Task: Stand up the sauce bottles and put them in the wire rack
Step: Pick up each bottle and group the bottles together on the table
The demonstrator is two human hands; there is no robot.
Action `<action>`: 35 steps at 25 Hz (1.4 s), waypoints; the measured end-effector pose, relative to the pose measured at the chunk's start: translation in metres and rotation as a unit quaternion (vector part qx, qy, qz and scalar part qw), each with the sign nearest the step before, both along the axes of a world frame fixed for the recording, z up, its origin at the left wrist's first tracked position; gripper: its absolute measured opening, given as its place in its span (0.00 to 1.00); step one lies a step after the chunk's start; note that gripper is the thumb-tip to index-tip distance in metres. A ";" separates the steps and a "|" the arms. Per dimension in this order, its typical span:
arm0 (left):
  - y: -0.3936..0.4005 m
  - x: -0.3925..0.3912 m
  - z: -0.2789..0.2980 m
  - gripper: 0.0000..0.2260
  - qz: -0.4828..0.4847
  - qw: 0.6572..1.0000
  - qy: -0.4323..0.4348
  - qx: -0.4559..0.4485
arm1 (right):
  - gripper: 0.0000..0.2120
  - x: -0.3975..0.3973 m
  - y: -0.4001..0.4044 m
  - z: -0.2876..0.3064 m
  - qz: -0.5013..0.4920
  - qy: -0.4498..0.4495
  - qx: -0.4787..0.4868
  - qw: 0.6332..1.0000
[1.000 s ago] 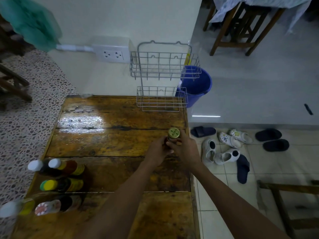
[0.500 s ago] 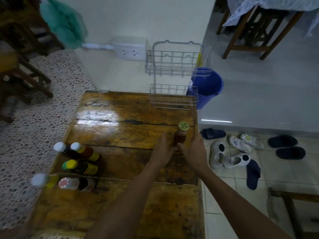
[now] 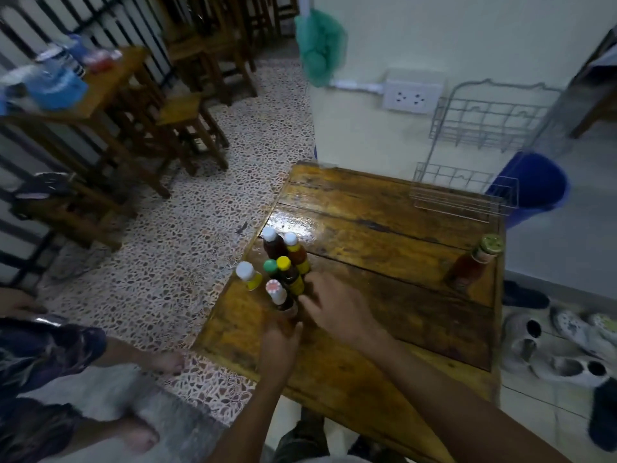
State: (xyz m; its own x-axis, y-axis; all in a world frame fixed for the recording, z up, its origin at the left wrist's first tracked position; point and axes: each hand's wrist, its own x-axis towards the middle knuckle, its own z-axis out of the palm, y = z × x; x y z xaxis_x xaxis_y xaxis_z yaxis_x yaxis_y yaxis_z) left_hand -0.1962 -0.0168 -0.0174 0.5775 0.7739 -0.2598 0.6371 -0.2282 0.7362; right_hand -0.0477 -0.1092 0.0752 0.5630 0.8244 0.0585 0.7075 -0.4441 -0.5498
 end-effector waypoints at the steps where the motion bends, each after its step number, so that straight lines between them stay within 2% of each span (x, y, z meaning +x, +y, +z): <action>1: 0.009 -0.003 0.000 0.17 -0.009 1.000 -0.028 0.003 | 0.18 -0.011 0.016 0.002 0.026 -0.019 -0.002 0.999; 3: 0.023 -0.004 0.005 0.14 -0.053 0.994 -0.089 0.028 | 0.22 -0.027 0.042 0.000 0.038 -0.062 -0.029 0.997; 4: 0.027 -0.001 0.003 0.17 -0.070 0.991 -0.095 0.060 | 0.23 -0.032 0.050 -0.004 0.031 -0.076 -0.045 0.996; 6: 0.032 0.005 -0.012 0.35 -0.092 0.990 -0.082 0.074 | 0.22 -0.038 0.061 -0.009 0.017 -0.087 -0.068 0.994; 7: 0.037 0.006 -0.029 0.39 -0.109 0.987 -0.070 0.098 | 0.20 -0.039 0.065 -0.011 0.014 -0.091 -0.068 0.993; 9: 0.040 0.006 -0.041 0.28 -0.115 0.987 -0.029 0.109 | 0.17 -0.038 0.068 -0.013 0.031 -0.108 -0.062 0.992; 11: 0.035 0.007 -0.044 0.25 -0.107 0.992 -0.038 0.052 | 0.14 -0.033 0.057 -0.010 0.039 -0.106 -0.061 0.992; 13: 0.032 0.015 -0.028 0.16 -0.098 0.991 -0.087 -0.009 | 0.12 -0.023 0.038 -0.002 0.003 -0.065 -0.075 0.995; 15: 0.030 0.025 -0.019 0.16 -0.141 0.978 -0.128 -0.091 | 0.12 -0.009 0.016 0.005 -0.016 -0.043 -0.069 0.997; 17: 0.030 0.037 -0.010 0.19 -0.230 0.952 -0.111 -0.167 | 0.13 0.004 -0.006 0.013 -0.016 -0.076 -0.068 0.995; 19: 0.029 0.053 -0.001 0.25 -0.307 0.935 -0.058 -0.168 | 0.14 0.019 -0.030 0.015 -0.027 -0.180 -0.085 0.980; 21: 0.025 0.067 0.005 0.35 -0.337 0.929 -0.013 -0.155 | 0.17 0.032 -0.048 0.018 -0.061 -0.261 -0.154 0.951; 22: 0.022 0.073 0.010 0.38 -0.351 0.926 0.005 -0.137 | 0.18 0.037 -0.056 0.019 -0.083 -0.275 -0.187 0.940; 24: 0.014 0.086 0.017 0.37 -0.380 0.923 0.027 -0.059 | 0.18 0.043 -0.068 0.017 -0.130 -0.252 -0.222 0.933; 26: 0.004 0.094 0.022 0.33 -0.396 0.915 0.046 0.064 | 0.08 0.039 -0.076 0.016 -0.159 -0.205 -0.282 0.924; 29: -0.005 0.102 0.029 0.28 -0.417 0.888 0.078 0.175 | 0.08 0.036 -0.081 0.014 -0.170 -0.116 -0.384 0.900; 31: -0.010 0.105 0.030 0.26 -0.420 0.879 0.081 0.210 | 0.11 0.048 -0.084 0.013 -0.218 -0.011 -0.378 0.900; 33: -0.014 0.112 0.030 0.25 -0.428 0.874 0.074 0.215 | 0.14 0.057 -0.090 0.011 -0.253 0.051 -0.364 0.895; 34: -0.015 0.117 0.029 0.26 -0.438 0.871 0.070 0.211 | 0.15 0.058 -0.093 0.010 -0.244 0.020 -0.364 0.899; 35: -0.013 0.124 0.029 0.28 -0.449 0.870 0.067 0.193 | 0.19 0.056 -0.094 0.011 -0.238 -0.037 -0.324 0.915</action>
State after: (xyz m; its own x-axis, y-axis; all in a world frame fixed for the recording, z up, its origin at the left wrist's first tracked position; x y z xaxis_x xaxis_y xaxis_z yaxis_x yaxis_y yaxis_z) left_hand -0.0724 -0.0301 0.0117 0.9788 0.0700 -0.1926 0.1479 -0.8919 0.4274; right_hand 0.0082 -0.2029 0.0866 0.8816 0.3616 -0.3034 0.3735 -0.9274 -0.0199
